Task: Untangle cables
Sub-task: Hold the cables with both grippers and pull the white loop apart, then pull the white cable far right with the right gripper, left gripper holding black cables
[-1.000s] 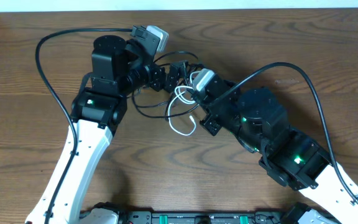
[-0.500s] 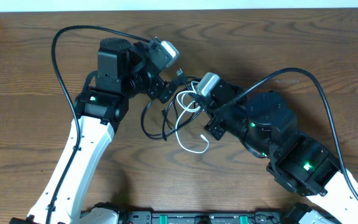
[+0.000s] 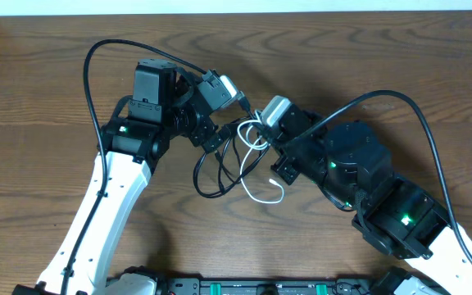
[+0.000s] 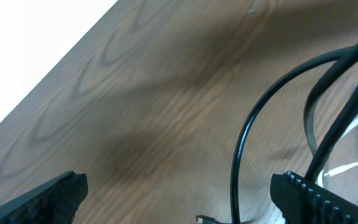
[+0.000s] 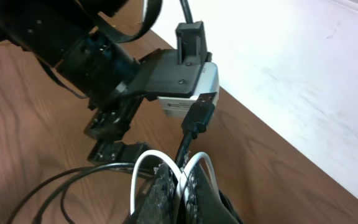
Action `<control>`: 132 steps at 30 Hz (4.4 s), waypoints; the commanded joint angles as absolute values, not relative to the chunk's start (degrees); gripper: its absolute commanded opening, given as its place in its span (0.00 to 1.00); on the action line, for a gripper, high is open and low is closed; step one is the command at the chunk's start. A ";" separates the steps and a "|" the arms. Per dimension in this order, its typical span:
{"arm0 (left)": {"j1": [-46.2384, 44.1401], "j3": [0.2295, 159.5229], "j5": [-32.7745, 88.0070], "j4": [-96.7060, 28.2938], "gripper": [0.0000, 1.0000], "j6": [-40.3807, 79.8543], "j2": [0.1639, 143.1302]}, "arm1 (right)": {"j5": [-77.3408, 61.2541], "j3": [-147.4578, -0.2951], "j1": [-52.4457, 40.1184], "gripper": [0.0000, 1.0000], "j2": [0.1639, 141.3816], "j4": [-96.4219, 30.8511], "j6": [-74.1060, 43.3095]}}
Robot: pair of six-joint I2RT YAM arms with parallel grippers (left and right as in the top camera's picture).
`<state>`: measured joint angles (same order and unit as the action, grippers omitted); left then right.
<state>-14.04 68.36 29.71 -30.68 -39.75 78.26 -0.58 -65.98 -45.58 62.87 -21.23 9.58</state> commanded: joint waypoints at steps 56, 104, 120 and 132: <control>-11.57 68.58 13.85 -24.32 0.07 -30.72 85.71 | 52.71 -67.83 -45.41 0.01 61.69 -22.52 5.85; -11.60 68.58 16.01 -25.76 0.07 -30.09 85.71 | 34.15 -67.85 -11.94 0.01 57.98 10.04 10.81; -11.57 68.58 15.99 -26.11 0.07 -30.09 85.71 | 38.94 -67.90 0.38 0.01 58.33 6.79 12.08; -11.57 68.58 16.01 -26.09 0.07 -30.09 85.71 | 50.04 -67.90 15.70 0.01 60.29 10.92 17.15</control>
<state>-11.84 68.51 16.38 -25.93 -30.20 85.38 47.03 -66.50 13.02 60.47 10.55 16.10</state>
